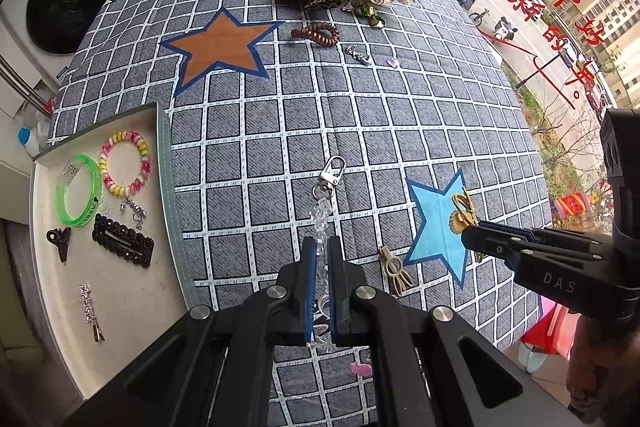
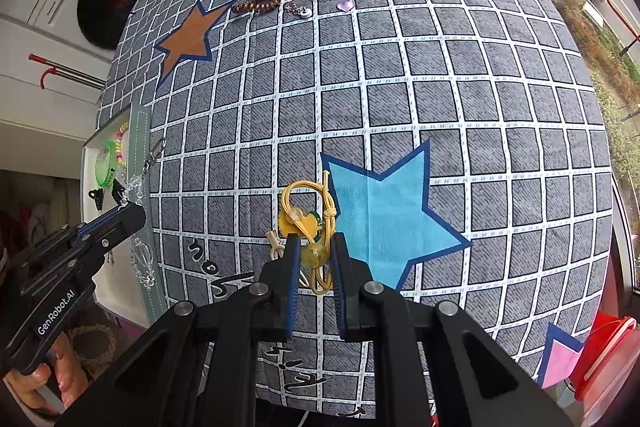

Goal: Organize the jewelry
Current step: 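Carry the yellow hair tie and crystal chain into the white tray while both tools release them, then move both open tools from the tray back over the tablecloth, then grasp the beige bunny-ear hairpin with the right tool while the left tool grasps the brown coil hair tie, then carry the beige hairpin and brown coil tie into the white tray while both tools release them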

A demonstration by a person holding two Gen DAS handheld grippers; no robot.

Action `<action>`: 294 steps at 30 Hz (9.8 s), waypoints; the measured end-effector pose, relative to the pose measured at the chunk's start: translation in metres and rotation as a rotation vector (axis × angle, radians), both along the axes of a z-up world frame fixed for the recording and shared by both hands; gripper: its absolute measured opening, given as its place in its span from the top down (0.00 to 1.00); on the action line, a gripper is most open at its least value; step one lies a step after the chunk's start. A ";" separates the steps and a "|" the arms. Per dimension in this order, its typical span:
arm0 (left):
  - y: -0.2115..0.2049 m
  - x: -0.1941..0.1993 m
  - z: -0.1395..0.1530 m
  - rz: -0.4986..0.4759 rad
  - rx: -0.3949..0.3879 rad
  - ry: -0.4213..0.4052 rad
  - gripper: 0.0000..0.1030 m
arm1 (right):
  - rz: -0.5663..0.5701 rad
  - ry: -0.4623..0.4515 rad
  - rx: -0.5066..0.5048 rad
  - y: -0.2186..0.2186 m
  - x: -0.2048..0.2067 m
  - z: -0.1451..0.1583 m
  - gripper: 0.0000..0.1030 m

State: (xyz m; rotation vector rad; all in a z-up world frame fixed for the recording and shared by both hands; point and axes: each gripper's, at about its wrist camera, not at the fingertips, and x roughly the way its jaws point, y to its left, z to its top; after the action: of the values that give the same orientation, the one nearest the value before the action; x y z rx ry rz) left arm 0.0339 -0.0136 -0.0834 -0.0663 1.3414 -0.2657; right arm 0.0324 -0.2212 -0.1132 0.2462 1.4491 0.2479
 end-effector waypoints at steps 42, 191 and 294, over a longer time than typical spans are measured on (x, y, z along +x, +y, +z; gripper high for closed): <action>0.212 -0.106 -0.027 0.331 0.060 0.060 0.89 | 0.436 0.002 0.022 0.255 -0.027 0.007 0.85; 0.051 0.102 -0.090 0.154 0.079 0.005 0.00 | 0.252 -0.058 -0.240 0.135 -0.028 -0.081 0.31; 0.261 -0.162 0.031 0.318 0.017 0.061 0.82 | 0.262 -0.053 -0.001 0.146 -0.026 0.015 0.80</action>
State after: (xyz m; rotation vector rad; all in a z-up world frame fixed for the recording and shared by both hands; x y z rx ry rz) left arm -0.1284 0.2470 -0.0522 -0.2729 1.3715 0.0164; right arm 0.0065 -0.0753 -0.0983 0.0471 1.4278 0.4628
